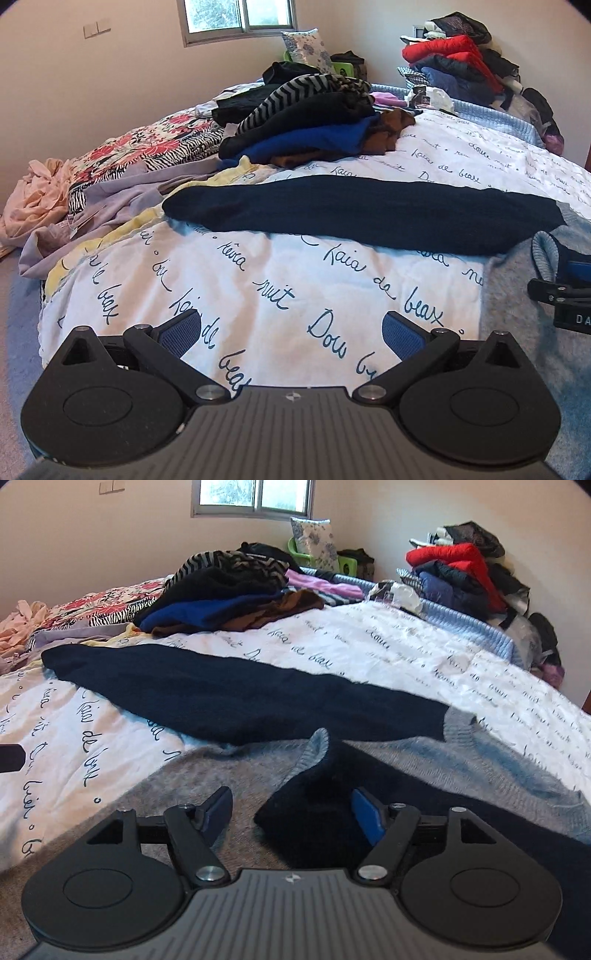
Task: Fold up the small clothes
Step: 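Lay the sleeve flat on the sweater body and open the right gripper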
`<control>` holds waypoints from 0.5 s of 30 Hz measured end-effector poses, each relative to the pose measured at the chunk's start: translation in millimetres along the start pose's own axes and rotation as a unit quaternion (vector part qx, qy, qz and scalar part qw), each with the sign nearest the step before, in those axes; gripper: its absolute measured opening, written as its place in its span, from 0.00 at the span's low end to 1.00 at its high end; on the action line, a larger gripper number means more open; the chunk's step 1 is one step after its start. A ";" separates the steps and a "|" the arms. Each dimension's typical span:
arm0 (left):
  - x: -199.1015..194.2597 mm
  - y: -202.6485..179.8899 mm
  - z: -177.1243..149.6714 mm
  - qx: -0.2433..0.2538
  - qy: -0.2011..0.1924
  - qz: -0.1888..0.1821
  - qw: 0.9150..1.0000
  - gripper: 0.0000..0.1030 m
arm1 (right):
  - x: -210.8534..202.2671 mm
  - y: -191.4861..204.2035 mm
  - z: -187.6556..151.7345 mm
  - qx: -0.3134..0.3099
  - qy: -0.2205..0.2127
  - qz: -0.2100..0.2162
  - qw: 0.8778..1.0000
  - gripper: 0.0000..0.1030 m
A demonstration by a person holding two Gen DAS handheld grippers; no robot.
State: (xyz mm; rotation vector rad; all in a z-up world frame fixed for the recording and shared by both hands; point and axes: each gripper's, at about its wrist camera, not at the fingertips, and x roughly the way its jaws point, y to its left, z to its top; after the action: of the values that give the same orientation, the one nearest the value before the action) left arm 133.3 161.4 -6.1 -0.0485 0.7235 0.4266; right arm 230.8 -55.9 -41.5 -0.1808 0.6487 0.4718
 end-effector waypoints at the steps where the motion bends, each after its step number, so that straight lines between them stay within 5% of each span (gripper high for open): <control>1: -0.2 2.1 0.7 -0.005 0.002 -0.006 1.000 1.00 | -5.2 -2.1 1.0 0.010 -0.006 -0.002 1.000 0.69; 6: -5.8 -5.2 -2.0 -0.010 0.011 -0.040 0.999 1.00 | -67.2 -30.7 -9.9 0.079 -0.053 0.002 0.995 0.69; 8: -8.5 -15.7 -4.8 0.000 0.016 -0.053 0.998 1.00 | -94.1 -47.8 -24.0 0.101 -0.061 -0.019 0.993 0.77; 15: -29.2 -64.0 -19.7 0.041 0.016 -0.108 0.993 1.00 | -194.1 -125.7 -98.5 0.193 -0.061 -0.170 0.964 0.92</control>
State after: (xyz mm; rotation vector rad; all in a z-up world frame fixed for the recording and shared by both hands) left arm 126.6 88.7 -8.5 -0.0558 0.7586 0.1899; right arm 102.5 -267.4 3.3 0.1066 0.5626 0.0201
